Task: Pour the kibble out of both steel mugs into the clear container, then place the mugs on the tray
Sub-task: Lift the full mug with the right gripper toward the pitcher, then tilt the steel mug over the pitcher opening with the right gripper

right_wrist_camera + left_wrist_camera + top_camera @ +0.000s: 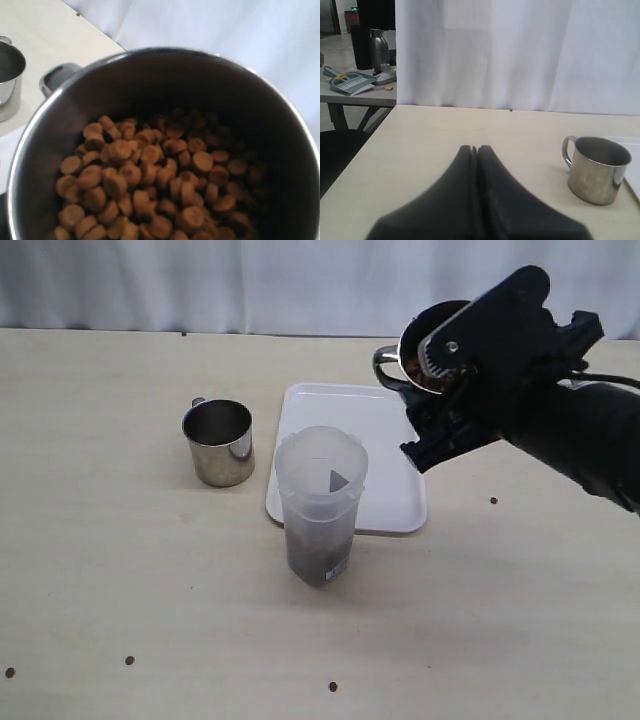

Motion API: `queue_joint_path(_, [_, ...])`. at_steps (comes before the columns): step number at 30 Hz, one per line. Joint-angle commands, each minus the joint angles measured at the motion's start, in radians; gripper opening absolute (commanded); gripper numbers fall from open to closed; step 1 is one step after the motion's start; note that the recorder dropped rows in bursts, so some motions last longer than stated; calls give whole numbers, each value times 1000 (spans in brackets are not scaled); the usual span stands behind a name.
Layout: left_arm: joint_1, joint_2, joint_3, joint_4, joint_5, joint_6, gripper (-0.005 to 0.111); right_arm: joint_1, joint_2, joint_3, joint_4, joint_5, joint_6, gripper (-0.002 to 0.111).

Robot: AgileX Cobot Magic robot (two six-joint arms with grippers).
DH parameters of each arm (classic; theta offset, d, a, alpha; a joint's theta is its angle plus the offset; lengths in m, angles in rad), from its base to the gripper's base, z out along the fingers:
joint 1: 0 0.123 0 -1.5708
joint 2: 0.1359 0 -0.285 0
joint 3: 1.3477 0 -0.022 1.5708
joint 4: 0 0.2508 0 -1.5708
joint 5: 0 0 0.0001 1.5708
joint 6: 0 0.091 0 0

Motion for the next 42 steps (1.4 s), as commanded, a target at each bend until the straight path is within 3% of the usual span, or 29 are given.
queue_joint_path(1, [-7,-4,2,-6,-10,-1,0,19,-6,-39,76,-36,-149,5])
queue_joint_path(6, [-7,-4,2,-6,-10,-1,0,166,-6,-47,172,-208,-316,5])
queue_joint_path(13, [-7,-4,2,-6,-10,-1,0,165,45,-67,205,-218,-408,5])
queue_joint_path(20, [-7,-4,2,-6,-10,-1,0,165,75,-142,425,-222,-713,5])
queue_joint_path(29, [-7,-4,2,-6,-10,-1,0,168,75,-140,387,-218,-713,5])
queue_joint_path(36, [-7,-4,2,-6,-10,-1,0,280,99,-127,269,-377,-713,5])
queue_joint_path(42, [-7,-4,2,-6,-10,-1,0,282,105,-127,278,-409,-713,5])
